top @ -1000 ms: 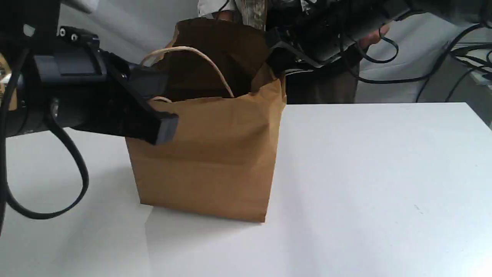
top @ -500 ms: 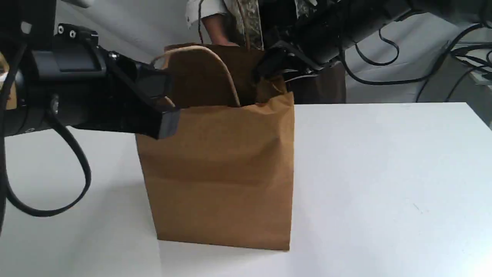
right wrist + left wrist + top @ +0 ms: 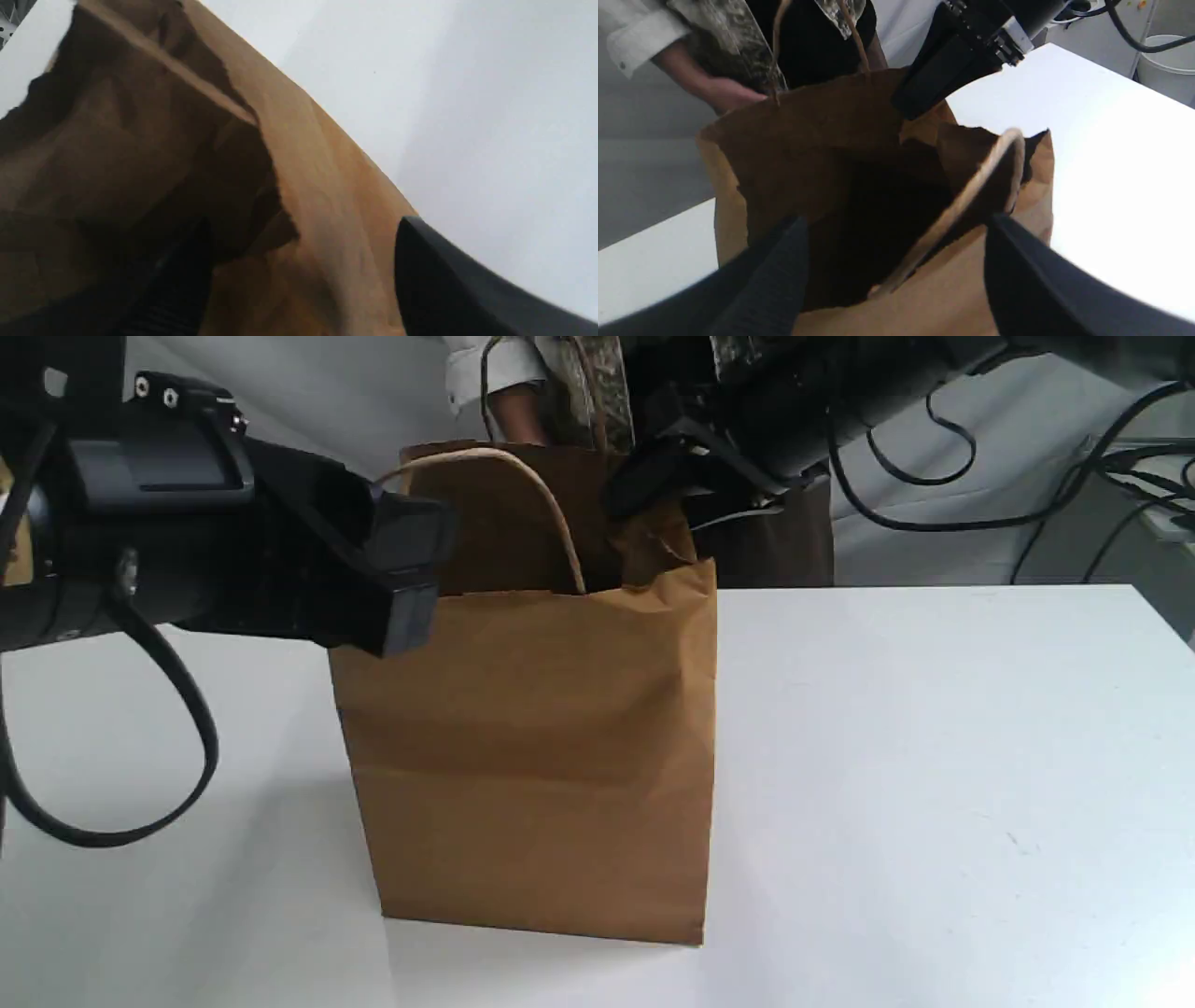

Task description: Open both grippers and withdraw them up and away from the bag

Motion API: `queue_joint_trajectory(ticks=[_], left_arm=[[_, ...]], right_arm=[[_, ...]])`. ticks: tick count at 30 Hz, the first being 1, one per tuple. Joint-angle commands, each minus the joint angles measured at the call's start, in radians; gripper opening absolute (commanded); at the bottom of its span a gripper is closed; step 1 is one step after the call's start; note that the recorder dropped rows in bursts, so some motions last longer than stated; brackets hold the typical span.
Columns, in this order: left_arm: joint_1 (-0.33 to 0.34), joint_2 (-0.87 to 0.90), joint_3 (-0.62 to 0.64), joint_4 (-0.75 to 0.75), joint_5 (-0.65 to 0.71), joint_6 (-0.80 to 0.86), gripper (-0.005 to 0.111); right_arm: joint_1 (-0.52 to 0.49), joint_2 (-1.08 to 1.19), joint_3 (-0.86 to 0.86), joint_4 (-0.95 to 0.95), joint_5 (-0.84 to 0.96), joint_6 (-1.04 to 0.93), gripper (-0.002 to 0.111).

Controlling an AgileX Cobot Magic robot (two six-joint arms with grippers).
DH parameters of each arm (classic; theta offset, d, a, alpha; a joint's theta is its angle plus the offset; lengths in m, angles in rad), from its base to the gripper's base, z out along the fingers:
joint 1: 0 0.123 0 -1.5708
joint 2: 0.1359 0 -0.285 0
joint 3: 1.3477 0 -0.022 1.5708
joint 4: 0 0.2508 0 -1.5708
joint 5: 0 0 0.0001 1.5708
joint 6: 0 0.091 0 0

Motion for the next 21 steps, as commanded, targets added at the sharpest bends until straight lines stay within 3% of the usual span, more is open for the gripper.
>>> queue_joint_trajectory(ticks=[1,14,21], left_arm=[[0.003,-0.040,-0.003,0.027,-0.031,-0.010,0.058],[0.003,-0.275,-0.003,0.035,0.103,-0.010,0.058],[0.003,-0.433,-0.003,0.035,0.121,-0.010,0.058]], right_arm=[[-0.003,-0.040,-0.005,-0.038,0.001,-0.001,0.057],[-0.049,-0.191,-0.005,-0.078,0.001,0.010,0.057],[-0.073,-0.340,0.000,-0.266,0.037,0.068,0.057]])
